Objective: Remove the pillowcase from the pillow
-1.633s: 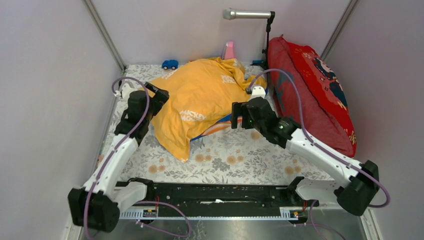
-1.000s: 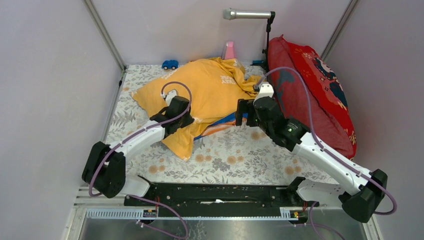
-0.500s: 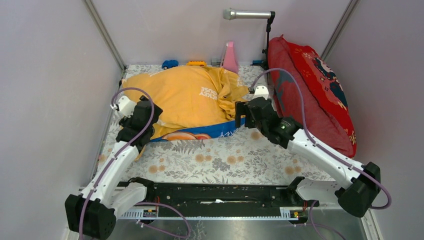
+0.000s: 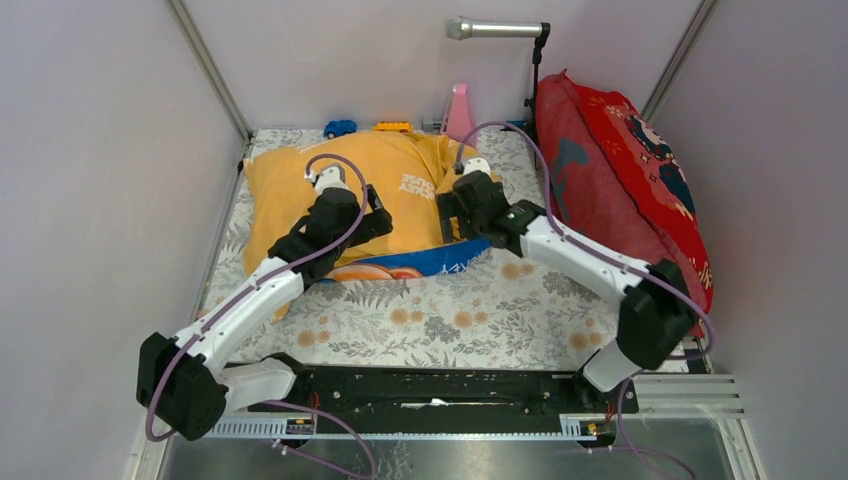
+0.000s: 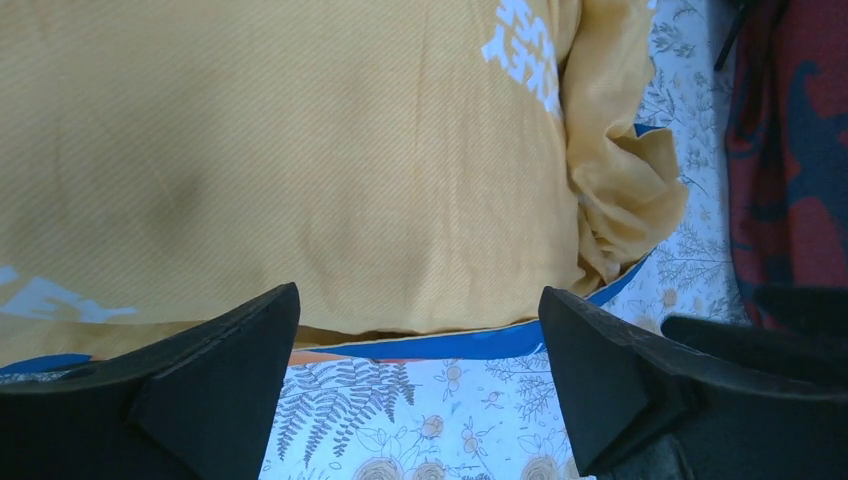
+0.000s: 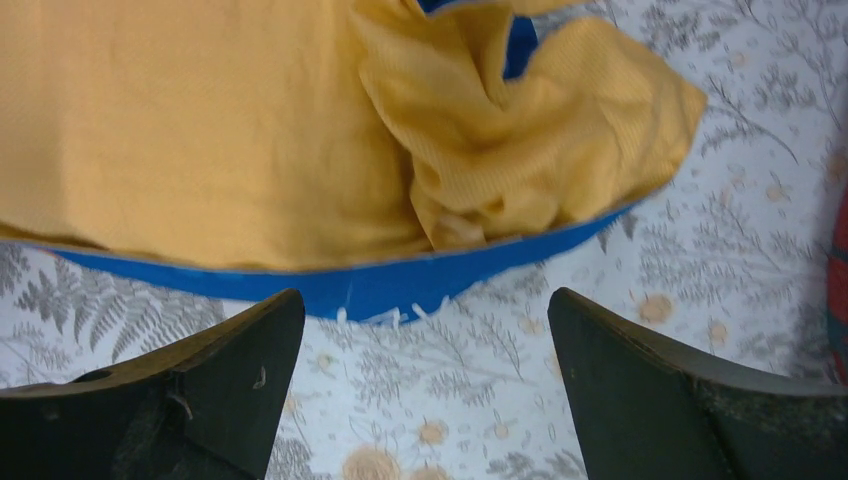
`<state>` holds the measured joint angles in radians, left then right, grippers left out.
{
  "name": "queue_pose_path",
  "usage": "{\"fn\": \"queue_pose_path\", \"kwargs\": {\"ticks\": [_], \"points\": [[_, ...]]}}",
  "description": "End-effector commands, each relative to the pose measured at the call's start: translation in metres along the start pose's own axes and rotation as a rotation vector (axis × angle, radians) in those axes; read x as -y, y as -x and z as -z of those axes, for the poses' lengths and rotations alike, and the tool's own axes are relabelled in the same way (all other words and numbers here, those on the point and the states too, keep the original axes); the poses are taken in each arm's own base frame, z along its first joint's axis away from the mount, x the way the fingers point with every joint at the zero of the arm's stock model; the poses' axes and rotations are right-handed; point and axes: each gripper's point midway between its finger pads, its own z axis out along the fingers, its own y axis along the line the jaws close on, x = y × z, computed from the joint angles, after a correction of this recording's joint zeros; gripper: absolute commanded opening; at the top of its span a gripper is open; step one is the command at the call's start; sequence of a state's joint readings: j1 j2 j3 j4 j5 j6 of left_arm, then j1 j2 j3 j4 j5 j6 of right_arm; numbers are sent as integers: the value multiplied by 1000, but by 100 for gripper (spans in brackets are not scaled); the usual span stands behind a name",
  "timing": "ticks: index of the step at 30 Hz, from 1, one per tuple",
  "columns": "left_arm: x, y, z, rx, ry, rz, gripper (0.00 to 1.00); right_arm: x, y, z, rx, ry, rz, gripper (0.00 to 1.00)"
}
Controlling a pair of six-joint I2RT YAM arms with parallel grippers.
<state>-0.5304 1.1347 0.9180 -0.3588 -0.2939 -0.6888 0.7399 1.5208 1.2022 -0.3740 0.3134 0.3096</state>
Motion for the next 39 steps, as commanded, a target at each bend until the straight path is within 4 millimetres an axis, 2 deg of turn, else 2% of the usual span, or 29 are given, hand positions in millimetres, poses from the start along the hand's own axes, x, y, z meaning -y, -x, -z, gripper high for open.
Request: {"fn": "queue_pose_path", "kwargs": {"ticks": [1,3,9,12,13,14,17,19,23,27,28,33,36,39], "points": [[0,1,-14,-13,-59,68,99,-8,35,-25,24,11,14,99],[-13,-3,-20,-29,-68,128,99,-6,41,-40,20,-17,19,99],[-80,-4,-29,-8,49,309,99,8,53,-83,-1,-94,34,99],[-101,-8,-31,0,94,383,99,9,51,-101,-40,-30,-31,88],[-107,-10,-31,1,108,400,99,10,51,-106,-46,-11,-51,81],[-112,-11,-32,4,122,413,99,12,51,-108,-47,-7,-57,69],[-127,-10,-31,28,165,437,99,20,55,-104,-37,-42,-50,23],[-136,-7,-31,61,203,441,99,36,59,-93,-23,-118,-54,1],[-148,-9,-33,102,244,454,99,69,63,-48,43,-236,-100,0],[-155,-10,-36,109,273,442,99,80,58,7,132,-208,-165,0],[-156,-10,-36,108,285,436,99,83,61,28,174,-192,-184,0],[-159,-4,-33,122,306,434,99,123,40,94,260,-307,-243,0],[-160,0,-31,137,320,434,99,138,25,117,273,-354,-282,0],[-167,6,-24,161,367,431,99,145,5,125,245,-377,-316,0]]}}
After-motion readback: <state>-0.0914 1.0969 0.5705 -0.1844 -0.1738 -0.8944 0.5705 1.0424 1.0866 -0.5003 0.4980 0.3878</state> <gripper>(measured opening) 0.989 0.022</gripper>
